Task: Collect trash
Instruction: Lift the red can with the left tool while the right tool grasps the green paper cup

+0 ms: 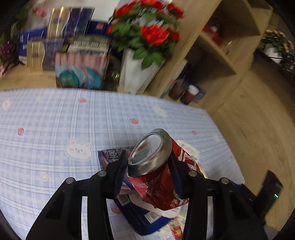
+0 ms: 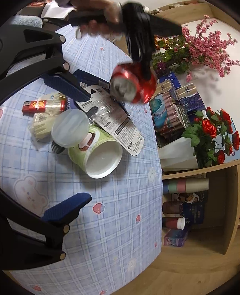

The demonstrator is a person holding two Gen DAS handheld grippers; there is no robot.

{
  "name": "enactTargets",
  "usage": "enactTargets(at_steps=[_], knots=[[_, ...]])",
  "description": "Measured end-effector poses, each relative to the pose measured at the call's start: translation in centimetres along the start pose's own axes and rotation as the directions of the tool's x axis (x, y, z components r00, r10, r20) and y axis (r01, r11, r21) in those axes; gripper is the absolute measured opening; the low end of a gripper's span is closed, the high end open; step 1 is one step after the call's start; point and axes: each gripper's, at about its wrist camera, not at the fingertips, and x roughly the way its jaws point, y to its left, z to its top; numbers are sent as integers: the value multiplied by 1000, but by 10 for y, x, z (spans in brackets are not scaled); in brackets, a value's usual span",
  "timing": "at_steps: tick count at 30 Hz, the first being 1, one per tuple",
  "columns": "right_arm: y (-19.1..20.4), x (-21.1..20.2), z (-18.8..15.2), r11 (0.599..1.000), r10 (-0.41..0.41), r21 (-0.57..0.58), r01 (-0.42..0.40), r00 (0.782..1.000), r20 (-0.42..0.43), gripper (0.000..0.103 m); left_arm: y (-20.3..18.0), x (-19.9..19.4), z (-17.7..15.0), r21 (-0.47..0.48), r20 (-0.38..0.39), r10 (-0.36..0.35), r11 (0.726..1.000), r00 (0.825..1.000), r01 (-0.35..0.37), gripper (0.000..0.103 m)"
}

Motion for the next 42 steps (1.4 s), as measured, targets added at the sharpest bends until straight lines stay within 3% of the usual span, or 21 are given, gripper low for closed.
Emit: enactTargets(at_steps=[8, 13, 14, 16, 17, 24, 29, 37, 42], knots=[[-22, 36, 5, 979, 59, 198, -51, 998, -33, 98, -14, -59, -21, 49, 99, 15, 999, 995, -20, 43], [-43, 61, 7, 937, 105, 341, -80, 993, -54, 97, -3, -78, -42, -14, 110, 11, 1000, 994, -10, 43], [-47, 65, 6, 924, 130, 369, -99, 990, -61, 96, -1, -81, -45, -25, 112, 12, 1000, 994, -9, 43], [-51, 70, 5, 907, 179, 400, -135, 981, -73, 75, 2, -84, -51, -36, 114, 14, 999, 993, -10, 43], [-51, 70, 4, 904, 186, 405, -138, 979, -82, 75, 2, -86, -54, -42, 114, 16, 999, 993, -11, 43], [-32, 30, 13, 965, 86, 251, -77, 996, -27, 75, 3, -105, -71, -68, 127, 36, 997, 991, -28, 43], [-21, -1, 17, 984, 46, 170, -52, 998, 40, 75, -4, -121, -82, -74, 151, 44, 997, 988, -33, 43], [2, -51, 7, 994, 66, 81, -73, 994, 85, 75, -20, -159, -106, -66, 191, 54, 997, 980, -43, 43], [24, -82, -19, 992, 122, 1, -123, 990, 68, 75, -26, -187, -123, -66, 221, 78, 996, 972, -64, 43]])
